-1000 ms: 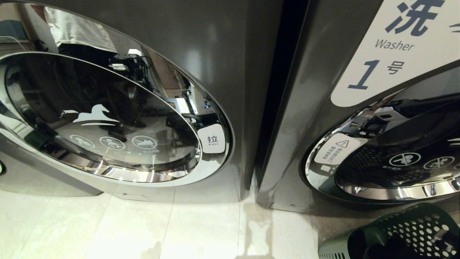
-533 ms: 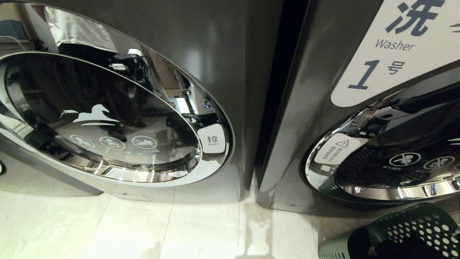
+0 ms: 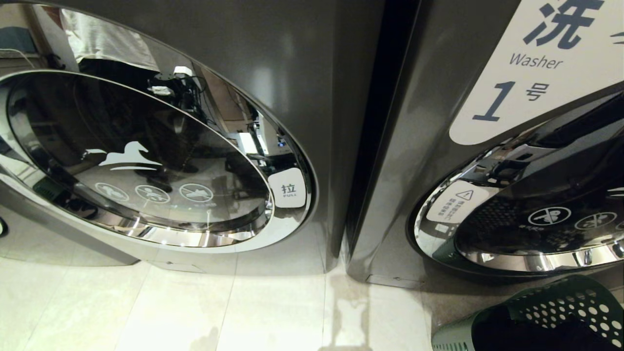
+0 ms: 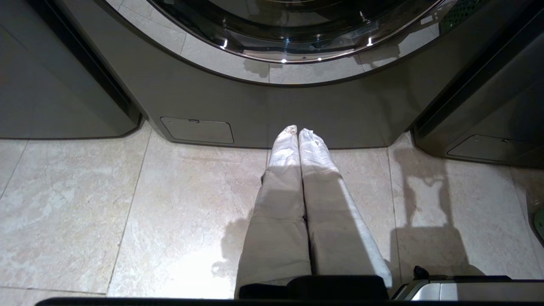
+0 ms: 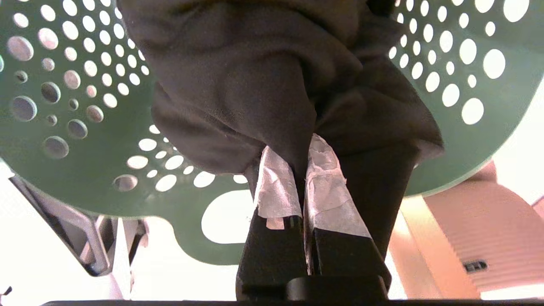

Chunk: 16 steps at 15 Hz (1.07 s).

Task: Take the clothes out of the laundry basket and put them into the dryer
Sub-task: Take the clothes out of the basket

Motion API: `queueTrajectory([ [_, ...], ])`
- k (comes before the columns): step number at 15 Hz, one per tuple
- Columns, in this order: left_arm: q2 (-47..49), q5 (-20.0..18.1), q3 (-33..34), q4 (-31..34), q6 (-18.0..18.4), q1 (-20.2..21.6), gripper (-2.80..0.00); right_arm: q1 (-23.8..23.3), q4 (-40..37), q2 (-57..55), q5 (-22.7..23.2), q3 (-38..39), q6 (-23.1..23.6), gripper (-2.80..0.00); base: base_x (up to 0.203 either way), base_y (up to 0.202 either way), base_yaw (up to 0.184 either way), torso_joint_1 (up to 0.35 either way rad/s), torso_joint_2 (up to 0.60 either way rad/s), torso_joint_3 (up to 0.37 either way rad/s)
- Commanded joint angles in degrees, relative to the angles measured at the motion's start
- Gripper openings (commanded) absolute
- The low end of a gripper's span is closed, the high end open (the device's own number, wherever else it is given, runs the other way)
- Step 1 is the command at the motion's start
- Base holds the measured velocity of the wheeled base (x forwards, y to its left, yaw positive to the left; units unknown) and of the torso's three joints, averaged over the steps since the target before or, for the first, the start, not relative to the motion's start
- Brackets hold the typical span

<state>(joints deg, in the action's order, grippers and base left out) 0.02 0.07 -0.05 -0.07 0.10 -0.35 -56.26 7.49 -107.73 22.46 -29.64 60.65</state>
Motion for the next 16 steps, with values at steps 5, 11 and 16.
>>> queueTrajectory([
  [5,-0.02,0.01,0.05,-0.01,-0.01,0.00,-2.80,0.01,-0.23,11.06,-2.72,4.57,-4.13,-2.80,0.000,0.000,0.000,0.000,0.00,0.000],
  [11,-0.02,0.01,-0.03,-0.01,-0.01,0.00,-2.80,0.48,-6.37,26.81,-4.41,7.89,-16.75,-2.80,0.000,0.000,0.000,0.000,0.00,0.000],
  [16,-0.02,0.01,0.05,-0.01,-0.01,0.00,-2.80,1.03,-10.85,37.03,-5.98,7.80,-26.07,-2.80,0.000,0.000,0.000,0.000,0.00,0.000],
])
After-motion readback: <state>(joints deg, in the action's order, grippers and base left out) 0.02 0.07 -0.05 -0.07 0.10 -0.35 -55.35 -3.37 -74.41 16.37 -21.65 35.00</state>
